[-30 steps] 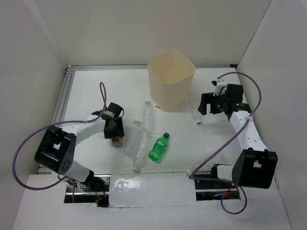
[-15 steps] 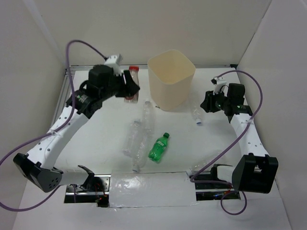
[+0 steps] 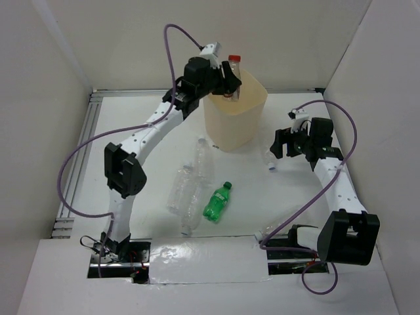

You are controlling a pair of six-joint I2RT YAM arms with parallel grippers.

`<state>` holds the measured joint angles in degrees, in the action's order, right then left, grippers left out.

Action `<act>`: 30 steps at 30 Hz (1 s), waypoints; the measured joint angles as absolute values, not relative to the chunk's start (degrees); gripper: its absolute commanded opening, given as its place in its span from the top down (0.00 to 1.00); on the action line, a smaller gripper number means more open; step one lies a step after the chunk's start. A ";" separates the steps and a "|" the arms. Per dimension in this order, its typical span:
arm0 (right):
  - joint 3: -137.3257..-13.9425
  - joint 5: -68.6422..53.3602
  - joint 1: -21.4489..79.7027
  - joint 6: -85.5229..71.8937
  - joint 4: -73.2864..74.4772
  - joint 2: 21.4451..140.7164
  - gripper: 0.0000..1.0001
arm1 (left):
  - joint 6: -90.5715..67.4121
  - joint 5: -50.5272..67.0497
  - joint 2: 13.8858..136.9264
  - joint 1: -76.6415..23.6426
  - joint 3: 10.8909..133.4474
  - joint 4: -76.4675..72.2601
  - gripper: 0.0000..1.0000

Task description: Put the plastic bottles in the bin

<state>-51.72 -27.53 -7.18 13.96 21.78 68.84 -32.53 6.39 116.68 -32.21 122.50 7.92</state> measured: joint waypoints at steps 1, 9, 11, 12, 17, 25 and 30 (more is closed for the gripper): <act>-51.57 -27.27 -7.18 13.98 21.63 68.79 0.10 | -32.84 5.04 118.87 -32.60 123.44 8.67 0.34; -48.97 -26.11 -7.18 13.72 19.00 69.17 0.05 | -32.91 0.38 124.31 -34.11 130.50 12.38 0.01; -48.64 -26.20 -7.16 13.32 17.17 70.54 0.03 | -32.97 0.30 123.98 -34.28 132.22 11.84 0.01; -48.64 -26.20 -7.16 13.10 15.90 71.83 0.03 | -32.86 0.32 123.44 -34.37 132.55 11.77 0.01; -49.93 -24.05 -6.02 10.96 12.05 82.98 0.00 | -29.56 -0.47 112.01 -35.59 122.17 11.86 0.01; -53.82 -18.28 -2.02 7.97 8.73 97.73 0.06 | -25.41 -5.89 70.91 -41.30 75.85 14.22 0.01; -55.18 -14.87 -1.26 5.98 7.07 99.74 0.37 | -27.55 -10.00 58.57 -41.28 54.76 17.23 0.01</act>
<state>-55.18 -14.87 -1.26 5.98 7.07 99.74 -27.55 -10.00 58.57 -41.28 54.76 17.23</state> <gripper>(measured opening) 0.732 0.990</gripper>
